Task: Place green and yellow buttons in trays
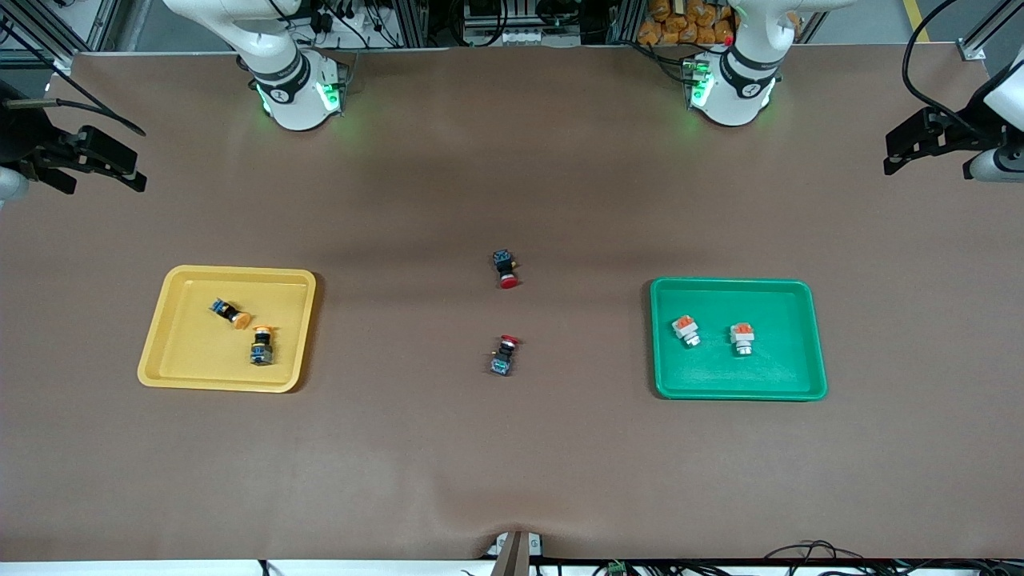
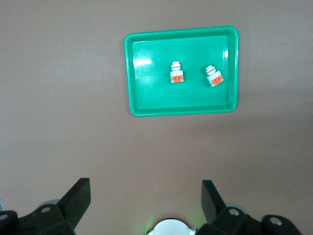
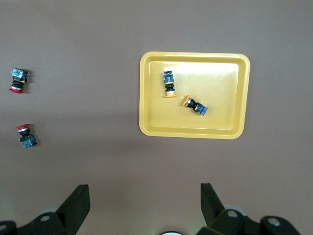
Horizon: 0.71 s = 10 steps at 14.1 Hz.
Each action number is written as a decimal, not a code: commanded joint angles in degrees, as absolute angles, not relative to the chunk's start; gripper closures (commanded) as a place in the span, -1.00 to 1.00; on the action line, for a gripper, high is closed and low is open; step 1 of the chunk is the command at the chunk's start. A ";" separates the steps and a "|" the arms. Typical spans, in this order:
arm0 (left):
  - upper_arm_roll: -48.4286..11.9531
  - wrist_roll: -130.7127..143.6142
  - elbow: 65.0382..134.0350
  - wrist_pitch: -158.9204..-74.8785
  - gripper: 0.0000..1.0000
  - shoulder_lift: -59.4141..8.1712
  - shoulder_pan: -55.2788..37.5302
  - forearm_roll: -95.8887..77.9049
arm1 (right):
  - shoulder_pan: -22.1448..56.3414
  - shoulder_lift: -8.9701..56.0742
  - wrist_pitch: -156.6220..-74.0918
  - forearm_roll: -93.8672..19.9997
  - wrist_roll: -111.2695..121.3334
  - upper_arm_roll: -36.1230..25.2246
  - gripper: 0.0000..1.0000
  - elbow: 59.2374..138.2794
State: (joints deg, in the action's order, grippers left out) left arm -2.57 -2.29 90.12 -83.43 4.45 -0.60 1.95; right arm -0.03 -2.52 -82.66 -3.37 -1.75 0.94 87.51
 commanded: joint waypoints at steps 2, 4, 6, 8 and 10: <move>-2.20 -1.76 89.74 -83.32 -1.00 4.57 -0.62 0.28 | -0.70 -1.76 -81.91 -2.81 -2.20 1.41 -1.00 86.31; -2.20 -0.18 89.65 -83.23 -1.00 4.57 0.61 -2.19 | -0.70 -1.76 -82.00 -2.81 -2.02 1.32 -1.00 86.40; -2.37 -0.26 89.65 -83.23 -1.00 4.48 0.62 -1.93 | -1.93 -1.76 -81.91 -2.81 -1.41 1.41 -1.00 86.66; -2.29 -0.26 89.47 -83.23 -1.00 4.48 0.70 -1.85 | -1.85 -1.67 -81.65 -2.81 -1.49 1.41 -1.00 86.83; -2.37 0.26 89.21 -83.23 -1.00 4.31 0.62 -2.11 | -2.02 -1.76 -80.25 -2.81 -1.41 1.41 -1.00 86.57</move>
State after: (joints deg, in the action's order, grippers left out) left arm -2.29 -0.73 90.07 -83.45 4.40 0.36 -0.93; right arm -1.05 -2.12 -81.58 -3.33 -1.69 0.81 87.55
